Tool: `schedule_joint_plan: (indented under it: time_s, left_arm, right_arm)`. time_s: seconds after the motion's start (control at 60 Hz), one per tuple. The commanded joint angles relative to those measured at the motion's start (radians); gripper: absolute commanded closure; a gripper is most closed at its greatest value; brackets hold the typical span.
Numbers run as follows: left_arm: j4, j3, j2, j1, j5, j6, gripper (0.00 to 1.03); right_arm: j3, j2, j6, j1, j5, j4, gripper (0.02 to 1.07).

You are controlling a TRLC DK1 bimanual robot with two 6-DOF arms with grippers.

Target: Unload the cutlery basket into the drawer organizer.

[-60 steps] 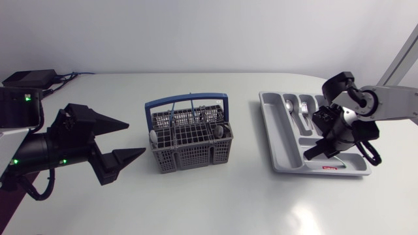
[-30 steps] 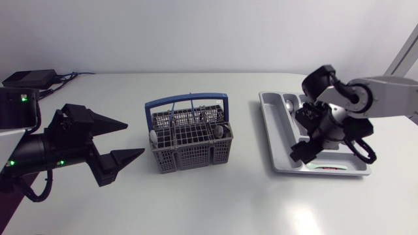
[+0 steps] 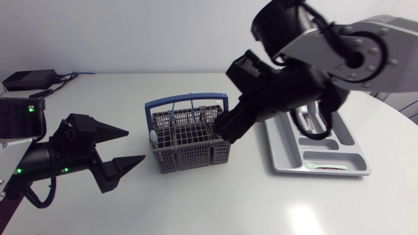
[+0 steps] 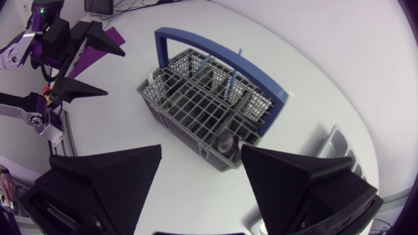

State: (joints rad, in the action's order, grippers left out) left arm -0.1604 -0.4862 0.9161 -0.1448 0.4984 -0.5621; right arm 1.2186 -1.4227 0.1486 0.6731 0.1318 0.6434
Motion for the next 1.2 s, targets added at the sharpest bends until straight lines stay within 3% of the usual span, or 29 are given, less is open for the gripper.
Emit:
schedule_joint_plan:
  time_s: [0.0,0.1,0.45,0.533,0.633,0.85,1.1,1.183]
  left_arm:
    - [0.028,0.032,0.02,0.01,0.002,-0.022,0.06]
    - [0.061,0.034,0.063,0.027,0.003,-0.03,0.06]
    - [0.134,0.035,0.153,0.047,0.011,-0.035,0.06]
    - [0.145,0.035,0.165,0.047,0.011,-0.035,0.06]
    - [0.159,0.034,0.179,0.047,0.011,-0.035,0.06]
    - [0.173,0.031,0.199,0.051,0.014,-0.038,0.06]
    - [0.174,0.024,0.207,0.063,0.025,-0.044,0.06]
    - [0.174,0.024,0.207,0.067,0.029,-0.044,0.06]
  right_arm:
    - [0.042,-0.09,-0.037,0.031,0.035,-0.03,0.19]
    - [0.088,-0.177,-0.052,0.065,0.086,-0.083,0.19]
    - [0.259,-0.394,-0.092,0.151,0.084,-0.133,0.23]
    - [0.298,-0.433,-0.107,0.157,0.083,-0.133,0.3]
    - [0.354,-0.486,-0.113,0.166,0.081,-0.126,0.32]
    - [0.44,-0.558,-0.138,0.18,0.077,-0.108,0.56]
    - [0.501,-0.616,-0.152,0.189,0.069,-0.071,0.66]
    - [0.507,-0.625,-0.156,0.194,0.068,-0.065,0.75]
